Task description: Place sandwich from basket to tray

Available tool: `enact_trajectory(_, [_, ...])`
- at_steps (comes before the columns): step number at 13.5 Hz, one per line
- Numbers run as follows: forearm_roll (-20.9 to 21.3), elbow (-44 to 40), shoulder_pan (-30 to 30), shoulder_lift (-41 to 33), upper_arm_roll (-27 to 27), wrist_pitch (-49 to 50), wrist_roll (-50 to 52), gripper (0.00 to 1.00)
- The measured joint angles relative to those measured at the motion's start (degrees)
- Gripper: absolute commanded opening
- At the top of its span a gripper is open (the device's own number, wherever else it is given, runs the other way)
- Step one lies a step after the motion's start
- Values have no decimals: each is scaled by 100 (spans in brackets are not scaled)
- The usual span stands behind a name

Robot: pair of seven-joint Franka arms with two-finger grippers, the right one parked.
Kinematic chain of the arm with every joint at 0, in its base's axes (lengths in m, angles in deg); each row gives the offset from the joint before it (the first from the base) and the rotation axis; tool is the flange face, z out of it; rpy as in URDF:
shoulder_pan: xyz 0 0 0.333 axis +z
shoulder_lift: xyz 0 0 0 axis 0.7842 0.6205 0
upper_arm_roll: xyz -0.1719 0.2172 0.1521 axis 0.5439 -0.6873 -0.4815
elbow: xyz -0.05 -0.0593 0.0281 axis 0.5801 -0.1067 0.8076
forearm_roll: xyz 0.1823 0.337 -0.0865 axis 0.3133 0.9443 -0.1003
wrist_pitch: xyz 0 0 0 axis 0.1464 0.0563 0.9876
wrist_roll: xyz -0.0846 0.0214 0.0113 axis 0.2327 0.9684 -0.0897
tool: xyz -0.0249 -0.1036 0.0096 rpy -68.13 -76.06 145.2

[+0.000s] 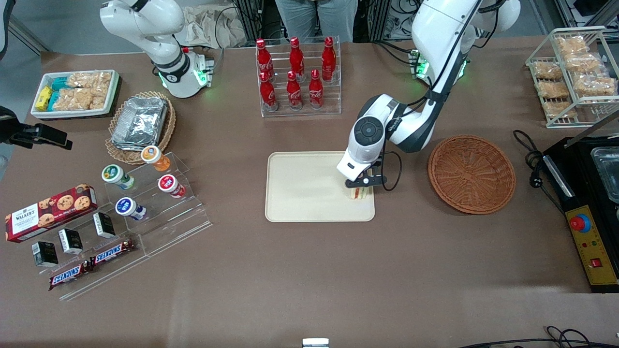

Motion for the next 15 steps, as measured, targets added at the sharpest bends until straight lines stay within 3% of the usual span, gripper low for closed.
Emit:
enact_trajectory(4, [0, -249, 1, -61, -29, 33, 35, 100])
enact_trajectory(7, [1, -735, 11, -456, -184, 598, 35, 100])
enact_trajectory(12, [15, -2074, 37, -961, -912, 2331, -394, 100])
enact_trajectory(15, [10, -2444, 217, -1159, -1247, 2698, -693, 100])
